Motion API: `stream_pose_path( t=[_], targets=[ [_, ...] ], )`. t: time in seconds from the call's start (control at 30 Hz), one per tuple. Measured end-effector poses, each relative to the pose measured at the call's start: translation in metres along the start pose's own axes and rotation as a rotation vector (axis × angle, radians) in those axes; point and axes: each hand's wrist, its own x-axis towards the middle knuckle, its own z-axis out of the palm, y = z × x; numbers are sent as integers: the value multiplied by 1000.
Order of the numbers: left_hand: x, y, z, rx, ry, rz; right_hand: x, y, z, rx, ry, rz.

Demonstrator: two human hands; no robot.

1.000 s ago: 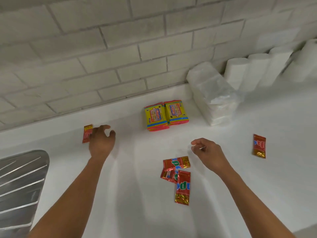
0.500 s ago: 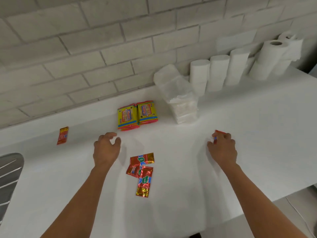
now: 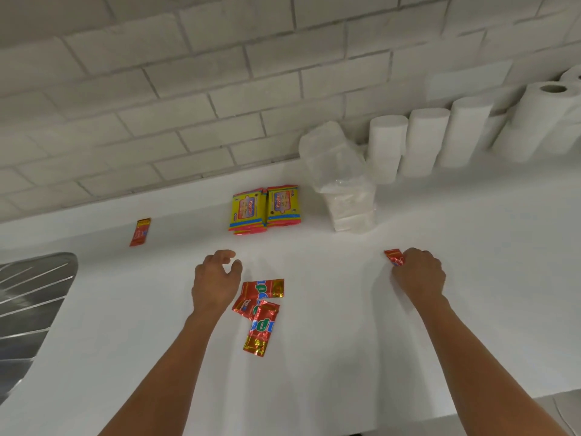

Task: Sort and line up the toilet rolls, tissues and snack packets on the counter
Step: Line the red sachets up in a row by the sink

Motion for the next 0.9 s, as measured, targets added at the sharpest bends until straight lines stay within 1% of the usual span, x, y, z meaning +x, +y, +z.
stream_pose_path(
  t=[0.1, 0.17, 0.37, 0.43, 0.6, 0.67, 0.8, 0.9],
  targets=[
    [-4, -2, -1, 5, 1, -2, -5, -3, 1, -107, 90, -116],
    [-5, -5, -3, 2, -3, -2, -9, -4, 1, -135, 114, -165],
    [7, -14, -7, -30, -32, 0, -12, -8, 9, 2, 102, -202],
    [12, -16, -9, -43, -45, 14, -14, -13, 12, 15, 67, -170],
    [29, -29, -20, -90, -79, 64, -9, -34, 13, 20, -65, 3],
    [37, -37, -25, -115, -97, 89, -11, -45, 14, 26, -77, 31],
    [50, -49, -36, -171, -138, 124, -29, -76, 20, 56, -70, -56],
    [57, -55, -43, -219, -190, 159, -42, -109, 21, 75, -149, -187]
  ],
)
